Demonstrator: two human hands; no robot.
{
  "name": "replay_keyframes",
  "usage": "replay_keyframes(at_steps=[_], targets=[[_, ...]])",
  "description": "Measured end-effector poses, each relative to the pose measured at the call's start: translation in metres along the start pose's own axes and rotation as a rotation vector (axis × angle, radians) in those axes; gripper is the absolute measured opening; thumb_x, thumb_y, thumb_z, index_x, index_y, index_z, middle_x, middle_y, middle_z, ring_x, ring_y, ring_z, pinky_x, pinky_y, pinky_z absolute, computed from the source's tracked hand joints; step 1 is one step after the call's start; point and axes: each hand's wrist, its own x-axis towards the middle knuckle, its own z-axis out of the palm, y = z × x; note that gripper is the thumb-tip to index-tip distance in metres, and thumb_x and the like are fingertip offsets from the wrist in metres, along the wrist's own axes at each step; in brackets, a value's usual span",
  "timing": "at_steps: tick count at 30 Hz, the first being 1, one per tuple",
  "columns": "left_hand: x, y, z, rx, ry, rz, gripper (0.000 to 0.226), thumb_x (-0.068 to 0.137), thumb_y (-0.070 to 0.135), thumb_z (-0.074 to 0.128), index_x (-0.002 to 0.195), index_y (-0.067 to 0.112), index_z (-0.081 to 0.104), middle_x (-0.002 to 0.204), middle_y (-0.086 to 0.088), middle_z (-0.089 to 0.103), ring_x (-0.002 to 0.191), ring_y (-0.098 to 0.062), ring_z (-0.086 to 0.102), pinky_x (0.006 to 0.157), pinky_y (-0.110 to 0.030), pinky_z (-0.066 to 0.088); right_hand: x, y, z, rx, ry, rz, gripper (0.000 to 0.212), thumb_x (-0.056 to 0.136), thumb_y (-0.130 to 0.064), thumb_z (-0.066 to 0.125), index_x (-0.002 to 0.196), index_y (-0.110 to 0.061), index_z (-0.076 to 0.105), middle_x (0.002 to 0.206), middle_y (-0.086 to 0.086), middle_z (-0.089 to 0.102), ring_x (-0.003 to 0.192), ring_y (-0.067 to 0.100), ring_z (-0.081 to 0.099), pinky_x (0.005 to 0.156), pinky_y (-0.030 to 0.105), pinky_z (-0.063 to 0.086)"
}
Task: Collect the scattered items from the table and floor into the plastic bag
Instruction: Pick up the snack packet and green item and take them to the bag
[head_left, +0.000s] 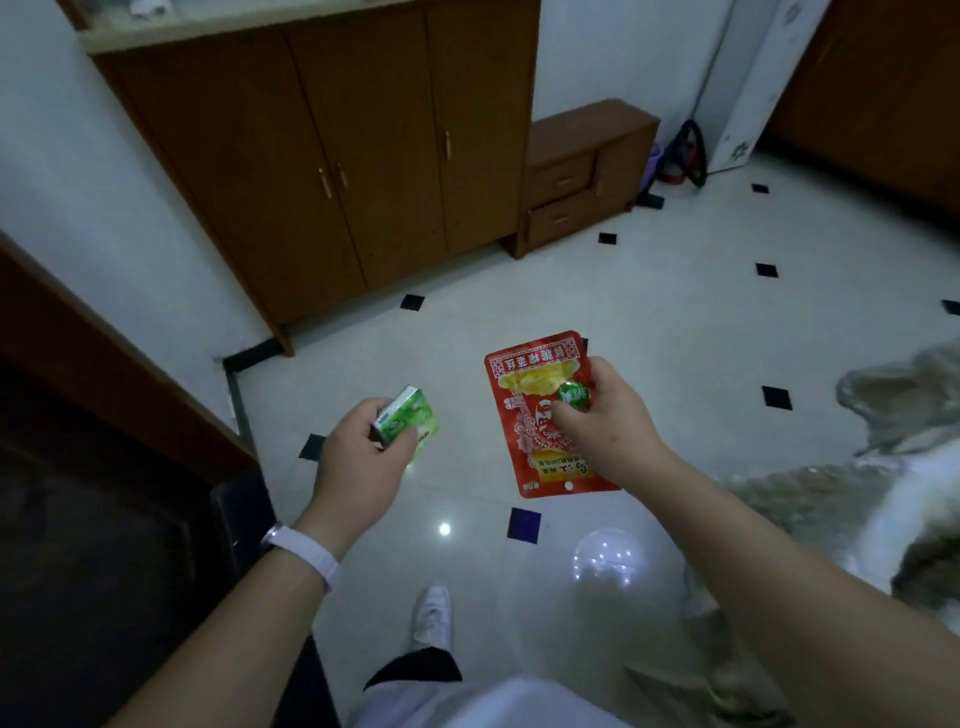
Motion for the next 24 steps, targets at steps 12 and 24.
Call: replay_keyframes(at_steps=[12, 24], targets=[[0.216, 0.034, 0.064, -0.068, -0.384, 0.166, 0.026, 0.087, 0.011, 0.068, 0.082, 0.034, 0.057, 0.078, 0.004, 0.065, 0.068, -0.011, 0.058, 0.056, -0.019, 0.042, 0.125, -0.053, -0.035, -0.092, 0.361, 0.176, 0.023, 0.091, -0.022, 0.063, 0.108, -0.030, 0.050, 0.091, -0.014, 0.063, 0.078, 0.002, 0.063, 0.057, 0.019, 0.047], [0.353, 0.113, 0.227, -0.016, -0.563, 0.261, 0.025, 0.088, 0.011, 0.067, 0.082, 0.033, 0.058, 0.078, 0.004, 0.065, 0.063, -0.003, 0.056, 0.058, -0.020, 0.043, 0.243, 0.023, -0.140, 0.092, 0.578, 0.311, 0.025, 0.090, -0.019, 0.064, 0.109, -0.030, 0.053, 0.093, -0.013, 0.065, 0.076, 0.001, 0.064, 0.054, 0.016, 0.045]])
